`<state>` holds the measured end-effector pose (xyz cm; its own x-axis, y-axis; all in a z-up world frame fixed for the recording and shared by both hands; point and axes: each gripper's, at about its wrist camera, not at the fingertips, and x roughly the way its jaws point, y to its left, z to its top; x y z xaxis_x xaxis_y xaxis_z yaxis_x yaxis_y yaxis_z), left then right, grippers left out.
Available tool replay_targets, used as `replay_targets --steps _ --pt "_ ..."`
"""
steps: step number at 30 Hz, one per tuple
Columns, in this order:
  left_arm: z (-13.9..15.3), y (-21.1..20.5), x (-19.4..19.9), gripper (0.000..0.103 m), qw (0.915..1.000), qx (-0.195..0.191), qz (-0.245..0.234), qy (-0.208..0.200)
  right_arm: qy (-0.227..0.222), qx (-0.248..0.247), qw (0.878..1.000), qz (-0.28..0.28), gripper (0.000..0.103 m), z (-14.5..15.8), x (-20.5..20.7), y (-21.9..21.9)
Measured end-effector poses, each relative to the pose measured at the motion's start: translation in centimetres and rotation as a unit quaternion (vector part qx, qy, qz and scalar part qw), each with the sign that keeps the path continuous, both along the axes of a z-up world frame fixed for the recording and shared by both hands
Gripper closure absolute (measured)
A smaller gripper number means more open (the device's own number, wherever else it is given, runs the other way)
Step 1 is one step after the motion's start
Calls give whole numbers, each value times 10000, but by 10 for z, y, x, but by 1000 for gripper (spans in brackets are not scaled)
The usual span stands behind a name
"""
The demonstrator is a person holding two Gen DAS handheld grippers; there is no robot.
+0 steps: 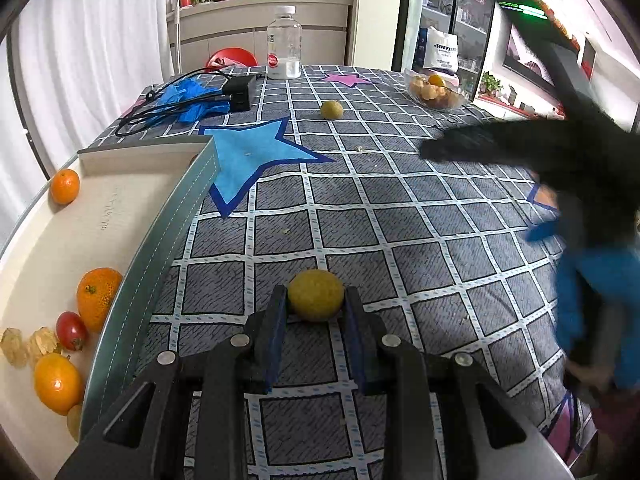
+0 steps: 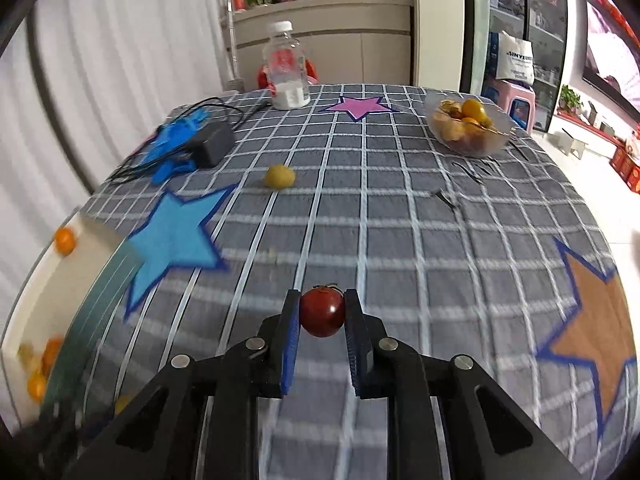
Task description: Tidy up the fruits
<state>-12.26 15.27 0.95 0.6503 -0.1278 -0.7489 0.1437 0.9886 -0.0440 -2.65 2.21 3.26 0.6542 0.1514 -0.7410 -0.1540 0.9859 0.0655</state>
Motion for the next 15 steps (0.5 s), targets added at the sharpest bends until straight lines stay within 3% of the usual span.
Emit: replay_targets --steps 9,15 --pt "0 -1 1 72 10000 85 2 -5 -171 352 9991 -151 81 -8 -76 -38" --pt "-1 -3 1 73 9999 148 1 -13 -257 447 9984 -233 81 -15 -91 -47"
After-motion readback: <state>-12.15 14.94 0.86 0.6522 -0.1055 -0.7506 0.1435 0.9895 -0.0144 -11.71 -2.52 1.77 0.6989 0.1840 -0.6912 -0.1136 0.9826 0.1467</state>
